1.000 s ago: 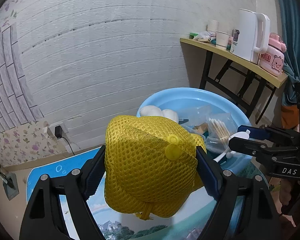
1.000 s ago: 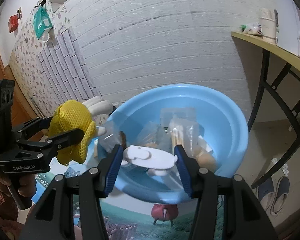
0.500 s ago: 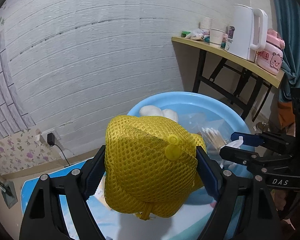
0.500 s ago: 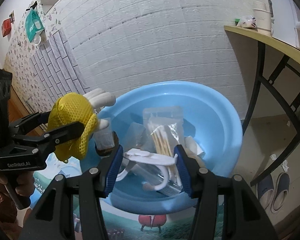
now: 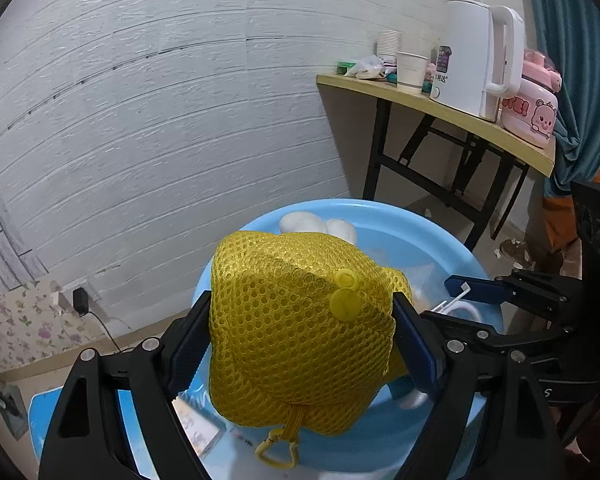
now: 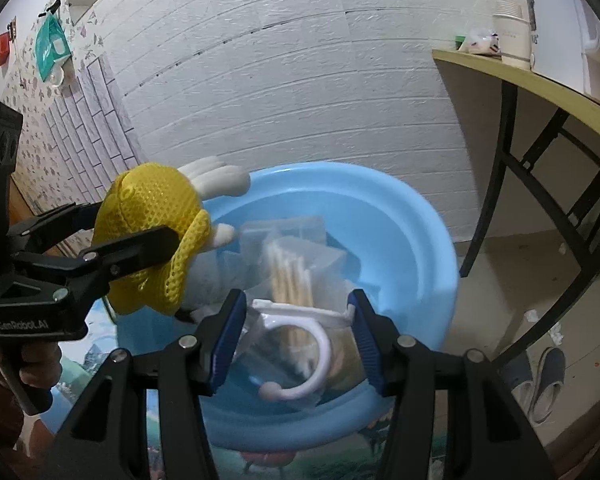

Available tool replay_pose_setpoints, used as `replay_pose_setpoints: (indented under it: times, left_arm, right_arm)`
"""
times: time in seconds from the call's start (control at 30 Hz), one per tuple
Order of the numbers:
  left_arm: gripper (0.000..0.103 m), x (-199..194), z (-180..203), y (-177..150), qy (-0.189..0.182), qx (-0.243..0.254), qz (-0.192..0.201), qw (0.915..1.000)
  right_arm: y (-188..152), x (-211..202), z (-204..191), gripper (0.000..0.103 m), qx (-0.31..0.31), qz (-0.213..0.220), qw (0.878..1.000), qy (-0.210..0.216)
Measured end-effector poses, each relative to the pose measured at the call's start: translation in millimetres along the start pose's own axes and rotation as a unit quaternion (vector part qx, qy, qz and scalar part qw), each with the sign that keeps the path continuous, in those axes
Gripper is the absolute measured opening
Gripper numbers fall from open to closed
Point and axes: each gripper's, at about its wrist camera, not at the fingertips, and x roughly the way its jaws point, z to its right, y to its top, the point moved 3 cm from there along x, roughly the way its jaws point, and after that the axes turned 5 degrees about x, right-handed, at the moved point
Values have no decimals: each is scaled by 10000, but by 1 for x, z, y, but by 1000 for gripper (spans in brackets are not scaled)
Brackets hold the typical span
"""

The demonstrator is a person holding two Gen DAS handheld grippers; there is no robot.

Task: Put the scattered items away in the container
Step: 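Lower the yellow mesh bag and white hook into the basin and open both tools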

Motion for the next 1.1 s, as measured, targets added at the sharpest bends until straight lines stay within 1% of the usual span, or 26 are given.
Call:
replay_pose_setpoints:
  times: [0.13, 0.27, 0.37, 0.4, 0.5, 0.7, 0.87, 1.1]
  left_arm:
    - [86, 8, -3, 1, -21, -86, 34, 10000]
    - [88, 12, -7, -2, -49, -177, 56, 9998]
    - [90, 13, -8, -7, -114, -216, 73, 9997]
    - [90, 13, -7, -7, -124, -225, 77, 9996]
    - [90, 11, -9, -10, -159, -279, 96, 9994]
    - [92, 4, -13, -17, -166, -400, 143, 9990]
    - [92, -4, -9, -17, -147, -266, 162, 9994]
    - [93, -23, -7, -24, -145, -234, 257, 9993]
  right_arm:
    - [5, 5, 2, 52, -7, -5, 10000, -65]
    - [1, 13, -1, 52, -55, -106, 9999, 1]
    - [-3, 15, -10, 53, -271, -126, 9995, -124]
    - [-4, 15, -11, 54, -299, -123, 9994, -152]
    - [-7, 15, -14, 54, -345, -97, 9991, -223]
    - [-9, 12, -18, 55, -289, -202, 9992, -167]
    - [-14, 7, -25, 55, -255, -280, 9992, -101]
    - [-22, -5, -32, 55, -288, -270, 9991, -155]
